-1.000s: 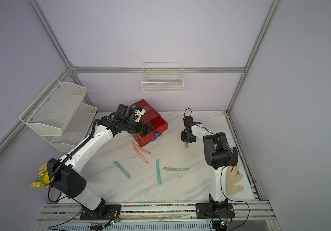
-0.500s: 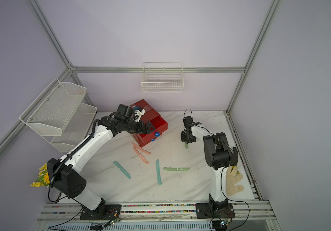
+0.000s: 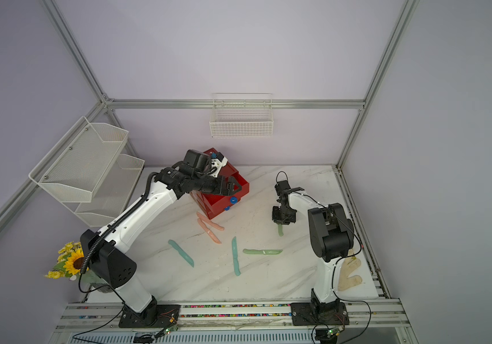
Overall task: Place the fruit knives into the drawer by color
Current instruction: Pick up the fruit knife from the center of the board, then place the fruit knife in the drawer.
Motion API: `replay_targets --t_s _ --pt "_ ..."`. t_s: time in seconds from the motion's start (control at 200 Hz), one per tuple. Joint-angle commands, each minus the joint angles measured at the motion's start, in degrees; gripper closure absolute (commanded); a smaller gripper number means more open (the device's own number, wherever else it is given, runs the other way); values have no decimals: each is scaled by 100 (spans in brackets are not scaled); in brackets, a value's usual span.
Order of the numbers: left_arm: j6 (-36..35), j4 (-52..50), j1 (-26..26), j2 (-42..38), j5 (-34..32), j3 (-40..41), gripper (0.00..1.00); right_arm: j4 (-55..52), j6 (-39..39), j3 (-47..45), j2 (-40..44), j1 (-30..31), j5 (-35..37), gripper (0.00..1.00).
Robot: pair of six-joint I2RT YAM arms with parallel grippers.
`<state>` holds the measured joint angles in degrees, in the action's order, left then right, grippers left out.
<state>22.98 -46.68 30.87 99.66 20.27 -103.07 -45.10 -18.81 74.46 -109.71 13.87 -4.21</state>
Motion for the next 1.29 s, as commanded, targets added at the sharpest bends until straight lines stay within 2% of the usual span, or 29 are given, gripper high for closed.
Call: replay_targets --t_s 0.0,0.26,0.4,0.555,0.68,0.915,1.01,1.135,1.19,1.29 --pt "-12 -32 319 374 185 -536 0 -303 -48 -167 418 -16 -152 99" --pt "360 10 679 1455 593 -1532 0 -634 -139 -68 1141 -33 -221 99" --pt "324 -8 650 1683 504 -1994 0 -901 -216 163 1465 -38 -408 98" --pt "400 -283 348 2091 379 -3300 0 -1246 -371 496 1837 -34 -879 98" --pt "475 -299 72 2198 284 -3937 0 -1548 -611 860 2102 -38 -1524 98" --pt "301 -410 -307 1942 225 -3830 0 -1871 -1421 1967 2135 -33 -3371 96" --pt "242 -440 -397 1839 196 -3702 0 -1439 -2067 2111 2068 -36 -4468 96" --pt "212 -442 -463 1769 180 -3594 0 -292 -3287 1970 2004 -34 -5517 94" --pt "197 -443 -477 1751 188 -3567 0 529 -4035 1759 2005 -33 -5885 94" --pt "148 -489 -495 1720 182 -3525 0 2635 -5818 1122 2123 -10 -6237 94"
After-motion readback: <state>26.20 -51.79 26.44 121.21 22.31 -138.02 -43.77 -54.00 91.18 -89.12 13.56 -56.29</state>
